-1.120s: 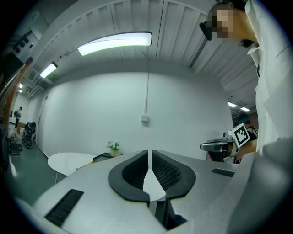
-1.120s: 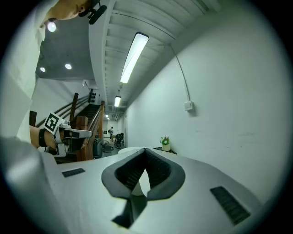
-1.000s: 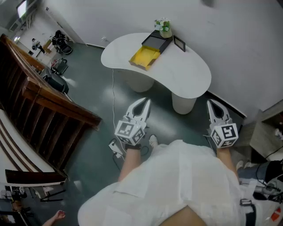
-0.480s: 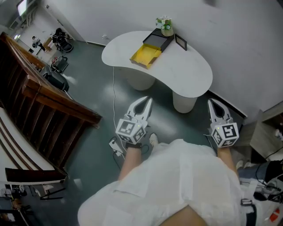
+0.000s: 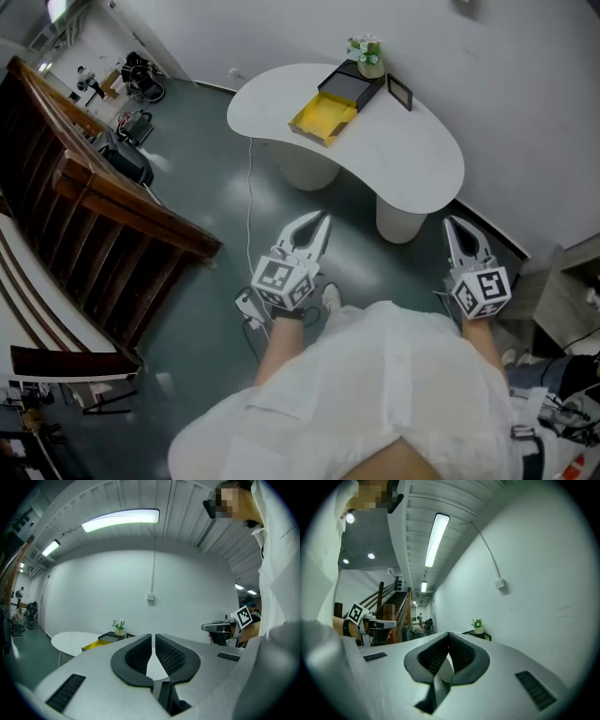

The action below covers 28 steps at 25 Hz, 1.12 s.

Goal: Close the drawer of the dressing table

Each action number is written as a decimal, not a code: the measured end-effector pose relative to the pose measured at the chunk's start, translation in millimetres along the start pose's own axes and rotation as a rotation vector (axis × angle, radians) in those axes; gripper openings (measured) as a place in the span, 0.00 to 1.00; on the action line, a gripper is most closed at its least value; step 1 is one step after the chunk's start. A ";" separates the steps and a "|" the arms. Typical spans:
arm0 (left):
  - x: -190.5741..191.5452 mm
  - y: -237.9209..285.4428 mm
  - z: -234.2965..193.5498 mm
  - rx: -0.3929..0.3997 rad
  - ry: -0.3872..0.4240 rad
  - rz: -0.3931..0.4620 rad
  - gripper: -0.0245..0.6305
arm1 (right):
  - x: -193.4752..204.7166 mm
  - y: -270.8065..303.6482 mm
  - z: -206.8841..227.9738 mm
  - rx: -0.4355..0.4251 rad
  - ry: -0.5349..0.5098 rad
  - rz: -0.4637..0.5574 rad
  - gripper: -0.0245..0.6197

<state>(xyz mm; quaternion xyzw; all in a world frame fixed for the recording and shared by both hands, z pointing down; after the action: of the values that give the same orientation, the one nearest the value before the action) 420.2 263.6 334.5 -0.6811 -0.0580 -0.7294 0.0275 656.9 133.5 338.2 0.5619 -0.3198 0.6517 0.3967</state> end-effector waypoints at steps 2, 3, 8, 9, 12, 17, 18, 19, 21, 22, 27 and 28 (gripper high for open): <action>3.4 -2.8 -8.0 -0.011 -0.007 -0.005 0.09 | 2.4 9.7 -3.3 -0.006 0.003 -0.011 0.05; 5.8 -4.6 -12.6 -0.017 -0.013 -0.008 0.09 | 3.6 15.2 -5.5 -0.012 0.002 -0.017 0.05; 17.3 -14.6 -41.7 -0.051 -0.032 -0.026 0.09 | 9.6 49.3 -21.3 -0.046 -0.019 -0.050 0.05; 18.6 -17.5 -49.7 -0.059 -0.034 -0.029 0.09 | 9.9 57.7 -25.5 -0.052 -0.024 -0.056 0.05; 23.2 -27.5 -78.1 -0.084 -0.042 -0.036 0.09 | 9.7 86.6 -39.4 -0.065 -0.028 -0.069 0.05; 28.8 -38.4 -136.6 -0.114 -0.050 -0.029 0.09 | 11.5 146.9 -67.1 -0.097 -0.027 -0.087 0.05; 29.8 -39.1 -148.5 -0.115 -0.050 -0.025 0.09 | 13.0 160.5 -72.6 -0.104 -0.026 -0.092 0.05; 30.8 -39.8 -160.5 -0.115 -0.049 -0.022 0.09 | 14.8 174.4 -78.3 -0.111 -0.027 -0.096 0.05; 32.9 -41.0 -185.3 -0.116 -0.042 -0.017 0.09 | 18.3 203.4 -89.1 -0.121 -0.031 -0.102 0.05; 34.2 -41.7 -197.7 -0.116 -0.037 -0.017 0.09 | 19.4 218.2 -94.1 -0.124 -0.032 -0.103 0.05; 40.3 -47.4 -259.5 -0.113 -0.027 -0.021 0.09 | 23.1 286.4 -115.5 -0.106 -0.006 -0.086 0.05; 41.3 -49.6 -269.5 -0.112 -0.028 -0.023 0.09 | 24.6 296.3 -119.1 -0.098 0.002 -0.083 0.05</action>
<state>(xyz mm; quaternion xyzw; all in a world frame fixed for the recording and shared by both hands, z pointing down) 144.5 281.5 355.7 -0.6910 -0.0251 -0.7221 -0.0200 339.0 97.7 351.5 0.5539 -0.3274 0.6188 0.4506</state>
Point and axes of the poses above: the fingertips, and each gripper's own axes: y forward along the fingers, z to its right, x out of its underside, the point moved 2 cm from there along -y, backward along the fingers, and after that the axes turned 7 degrees about y, right-handed, at the moved point
